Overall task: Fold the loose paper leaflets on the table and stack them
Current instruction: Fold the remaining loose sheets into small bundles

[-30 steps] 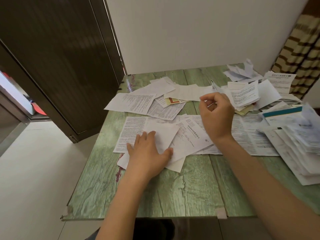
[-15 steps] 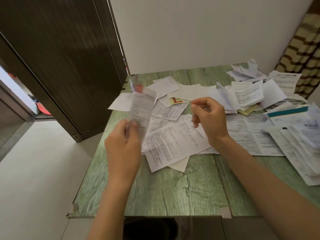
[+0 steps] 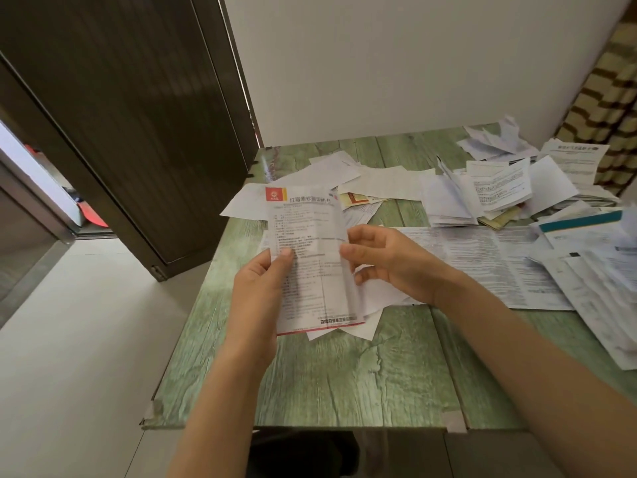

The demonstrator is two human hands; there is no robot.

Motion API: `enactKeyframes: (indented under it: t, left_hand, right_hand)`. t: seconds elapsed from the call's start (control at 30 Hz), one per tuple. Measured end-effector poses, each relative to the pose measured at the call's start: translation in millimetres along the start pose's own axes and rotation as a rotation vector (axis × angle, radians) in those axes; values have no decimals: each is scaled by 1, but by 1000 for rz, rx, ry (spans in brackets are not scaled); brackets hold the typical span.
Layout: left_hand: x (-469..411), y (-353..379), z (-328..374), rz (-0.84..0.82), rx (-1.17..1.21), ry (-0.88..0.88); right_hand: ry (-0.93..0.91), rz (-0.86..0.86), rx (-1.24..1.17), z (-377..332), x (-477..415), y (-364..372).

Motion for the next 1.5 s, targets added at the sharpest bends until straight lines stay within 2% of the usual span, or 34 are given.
enactKeyframes:
  t: [0.37, 0.53, 0.63, 0.77, 0.87, 0.93, 1.1, 1.3, 1.37, 1.5]
  left_hand:
    - [-4, -1, -2, -70, -94, -26]
    - [-4, -3, -6, -91, -117, -66]
    - [-5, -3, -9, -91, -54, -115]
    - [-6, 1, -20, -60, 187, -239]
    - [-6, 7, -24, -91, 223, -297]
    - [-10, 9, -20, -96, 143, -287]
    - [-5, -2, -18, 27, 30, -230]
    - [-2, 0, -13, 66, -49, -139]
    - [0, 4, -11, 54, -103, -114]
    - [2, 14, -8, 16, -183, -73]
  right_hand:
    - [50, 62, -18, 3, 1, -6]
    - [71, 32, -68, 5, -1, -4]
    - [60, 31, -71, 6, -2, -4]
    - [31, 134, 25, 0, 3, -11]
    - [0, 154, 105, -5, 3, -12]
    - [-34, 148, 94, -7, 5, -11]
    - [22, 88, 85, -5, 3, 0]
    - [-37, 163, -25, -7, 3, -7]
    - [-27, 160, 44, -7, 4, -6]
    - [17, 96, 351, -5, 7, 0]
Point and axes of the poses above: each hand's wrist, its own x-axis away from the middle knuckle, its own y-axis out of the palm, z = x × y, the point moved 8 cm from there along -x, towards the middle knuckle, and after that the axes turned 8 degrees about -z, right-handed, at the moved point
